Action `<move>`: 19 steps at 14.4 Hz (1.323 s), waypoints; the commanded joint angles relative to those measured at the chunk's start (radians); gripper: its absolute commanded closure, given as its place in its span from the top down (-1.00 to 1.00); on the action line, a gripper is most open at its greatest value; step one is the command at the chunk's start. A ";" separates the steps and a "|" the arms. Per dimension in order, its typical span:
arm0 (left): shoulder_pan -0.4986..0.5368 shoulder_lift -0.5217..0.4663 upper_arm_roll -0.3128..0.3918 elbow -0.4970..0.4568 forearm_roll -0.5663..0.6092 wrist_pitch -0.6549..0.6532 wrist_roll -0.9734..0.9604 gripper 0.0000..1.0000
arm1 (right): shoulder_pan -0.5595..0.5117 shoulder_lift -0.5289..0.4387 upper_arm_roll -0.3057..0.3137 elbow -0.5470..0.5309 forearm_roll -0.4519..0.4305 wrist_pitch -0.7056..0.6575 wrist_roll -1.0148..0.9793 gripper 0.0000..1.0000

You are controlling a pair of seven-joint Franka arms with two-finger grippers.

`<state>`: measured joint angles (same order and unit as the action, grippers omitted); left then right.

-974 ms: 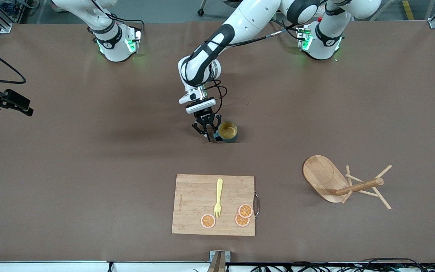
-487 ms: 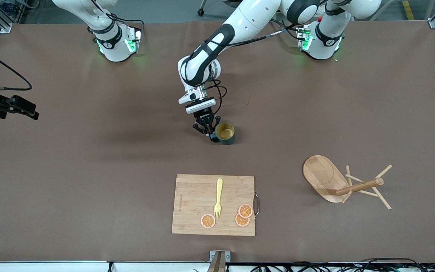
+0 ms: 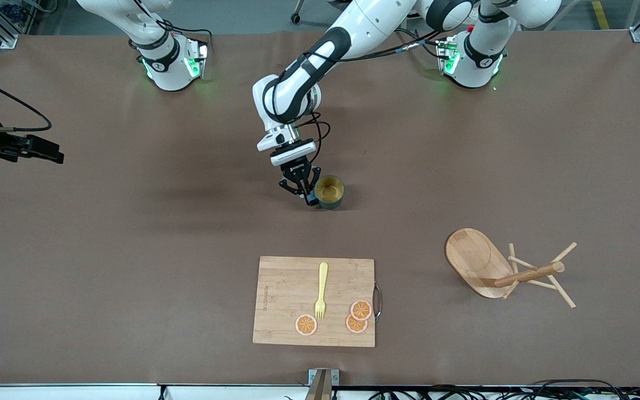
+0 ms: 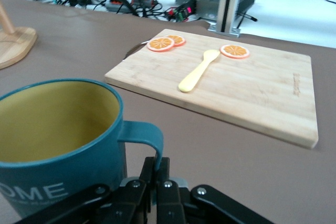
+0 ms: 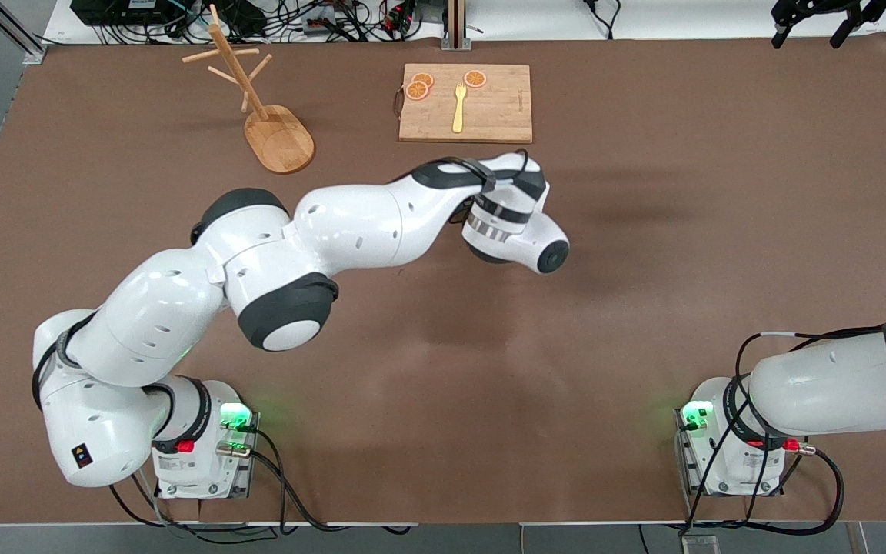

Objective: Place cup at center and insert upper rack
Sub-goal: 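Close the left gripper on the mug handle, then lift the mug with the left gripper and carry it to the mug tree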

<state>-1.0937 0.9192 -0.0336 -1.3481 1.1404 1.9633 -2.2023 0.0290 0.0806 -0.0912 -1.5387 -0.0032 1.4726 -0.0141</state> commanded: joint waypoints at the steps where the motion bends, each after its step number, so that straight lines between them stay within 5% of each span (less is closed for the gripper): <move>1: 0.034 -0.104 -0.002 -0.019 -0.141 0.005 0.073 -0.99 | -0.008 0.074 0.004 0.017 -0.008 0.000 0.005 1.00; 6: 0.115 -0.270 -0.003 -0.063 -0.350 -0.009 0.078 -0.99 | -0.014 0.149 0.002 0.068 -0.014 0.248 0.003 1.00; 19: 0.532 -0.649 -0.009 -0.201 -1.052 0.064 0.596 -0.99 | -0.012 0.047 0.004 0.114 -0.003 0.212 0.002 1.00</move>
<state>-0.6176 0.3372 -0.0333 -1.4723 0.1672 1.9859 -1.6648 0.0216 0.1871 -0.0941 -1.3806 -0.0093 1.7207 -0.0139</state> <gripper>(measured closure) 0.947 0.000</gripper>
